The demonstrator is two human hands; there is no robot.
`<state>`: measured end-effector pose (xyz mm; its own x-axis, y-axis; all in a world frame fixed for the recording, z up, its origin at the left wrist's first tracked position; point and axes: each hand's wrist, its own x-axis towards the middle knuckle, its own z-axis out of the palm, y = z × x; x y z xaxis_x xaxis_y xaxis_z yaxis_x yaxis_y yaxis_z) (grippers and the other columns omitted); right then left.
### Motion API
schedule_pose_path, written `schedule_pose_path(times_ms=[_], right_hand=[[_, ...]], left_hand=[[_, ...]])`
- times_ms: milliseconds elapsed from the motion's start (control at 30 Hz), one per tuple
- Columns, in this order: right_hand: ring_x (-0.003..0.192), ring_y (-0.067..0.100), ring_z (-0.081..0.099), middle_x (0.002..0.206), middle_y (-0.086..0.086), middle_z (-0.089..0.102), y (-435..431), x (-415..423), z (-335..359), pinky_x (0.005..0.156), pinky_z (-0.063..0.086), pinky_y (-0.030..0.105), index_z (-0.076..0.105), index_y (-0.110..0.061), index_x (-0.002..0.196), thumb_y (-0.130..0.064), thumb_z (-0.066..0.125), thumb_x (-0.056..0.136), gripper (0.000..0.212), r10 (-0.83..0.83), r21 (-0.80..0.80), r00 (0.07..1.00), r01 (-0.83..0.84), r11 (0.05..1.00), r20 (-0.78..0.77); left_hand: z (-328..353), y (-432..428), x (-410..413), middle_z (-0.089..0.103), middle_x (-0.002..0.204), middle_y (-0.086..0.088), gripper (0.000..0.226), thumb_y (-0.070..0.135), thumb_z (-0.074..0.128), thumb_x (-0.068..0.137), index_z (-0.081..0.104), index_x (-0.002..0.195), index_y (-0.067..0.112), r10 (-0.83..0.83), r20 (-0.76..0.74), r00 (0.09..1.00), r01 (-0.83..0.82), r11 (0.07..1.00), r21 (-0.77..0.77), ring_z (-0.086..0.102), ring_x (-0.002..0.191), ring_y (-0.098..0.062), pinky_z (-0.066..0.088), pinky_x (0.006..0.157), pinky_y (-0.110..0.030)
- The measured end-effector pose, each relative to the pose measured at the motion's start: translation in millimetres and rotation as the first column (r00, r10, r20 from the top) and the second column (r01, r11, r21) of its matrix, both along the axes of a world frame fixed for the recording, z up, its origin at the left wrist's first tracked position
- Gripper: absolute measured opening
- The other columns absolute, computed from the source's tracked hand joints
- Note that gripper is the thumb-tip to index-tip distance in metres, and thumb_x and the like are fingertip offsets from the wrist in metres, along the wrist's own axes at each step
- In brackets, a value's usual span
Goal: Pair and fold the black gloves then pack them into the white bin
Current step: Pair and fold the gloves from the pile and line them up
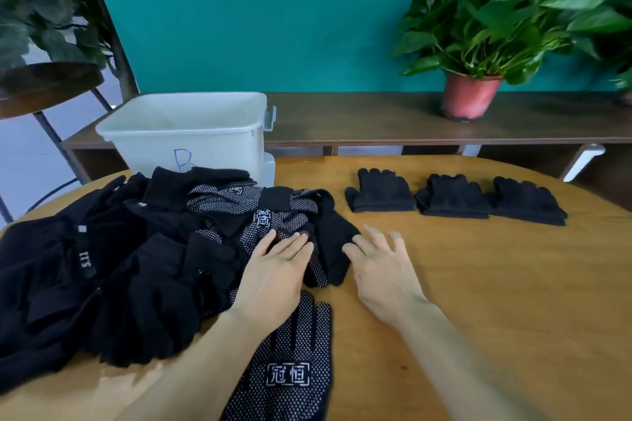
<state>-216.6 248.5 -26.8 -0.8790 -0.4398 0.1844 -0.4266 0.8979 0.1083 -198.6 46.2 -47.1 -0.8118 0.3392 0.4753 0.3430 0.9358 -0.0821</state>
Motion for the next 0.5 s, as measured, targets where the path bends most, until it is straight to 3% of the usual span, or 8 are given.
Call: schedule_pose_path(times_ms=[67,167,267,333,500], right_hand=[[0.149,0.028,0.009,0.140,0.003,0.048,6.5,10.9,7.9,0.115,0.007,0.050,0.043,-0.019,0.137,-0.014,0.035,0.099,0.040,-0.005,0.025,1.000,0.004,1.000,0.017],[0.150,0.027,0.002,0.139,0.005,0.050,8.9,25.9,21.7,0.118,0.004,0.053,0.038,-0.017,0.140,-0.016,0.034,0.100,0.041,0.014,0.127,0.999,-0.021,0.992,0.049],[0.150,0.028,0.001,0.134,0.006,0.055,10.4,38.6,28.7,0.117,0.002,0.055,0.041,-0.016,0.140,-0.020,0.036,0.100,0.041,0.009,0.211,0.999,-0.017,0.977,0.041],[0.150,0.028,0.002,0.131,0.005,0.057,11.4,47.1,29.5,0.117,0.001,0.056,0.045,-0.015,0.138,-0.020,0.038,0.100,0.039,-0.003,0.209,0.999,-0.007,0.978,0.046],[0.148,0.025,0.014,0.115,0.002,0.065,18.9,66.8,33.9,0.118,0.001,0.053,0.062,-0.018,0.116,-0.019,0.041,0.098,0.028,-0.023,0.167,0.999,0.017,0.986,0.035]], left_hand=[[2.9,1.0,8.3,0.068,0.125,-0.004,0.059,0.009,0.085,0.062,0.070,0.119,0.011,0.029,0.013,0.999,-0.029,1.000,-0.003,0.063,0.118,-0.015,0.026,0.107,-0.041],[7.9,1.4,22.4,0.068,0.125,-0.004,0.062,0.010,0.085,0.059,0.070,0.120,0.011,0.074,0.049,0.996,-0.073,0.997,-0.020,0.063,0.119,-0.015,0.022,0.110,-0.041],[14.2,4.6,37.7,0.070,0.120,-0.004,0.062,0.009,0.087,0.055,0.073,0.115,0.012,0.069,0.055,0.996,-0.067,0.997,-0.036,0.065,0.115,-0.015,0.023,0.109,-0.041],[18.1,6.7,47.2,0.068,0.124,-0.002,0.058,0.010,0.084,0.062,0.071,0.119,0.013,0.059,0.062,0.996,-0.056,0.997,-0.048,0.062,0.119,-0.014,0.020,0.111,-0.041],[21.5,8.6,50.8,0.072,0.117,-0.003,0.056,0.013,0.089,0.058,0.074,0.112,0.013,0.011,0.007,1.000,-0.011,0.999,-0.053,0.066,0.112,-0.015,0.024,0.109,-0.042]])
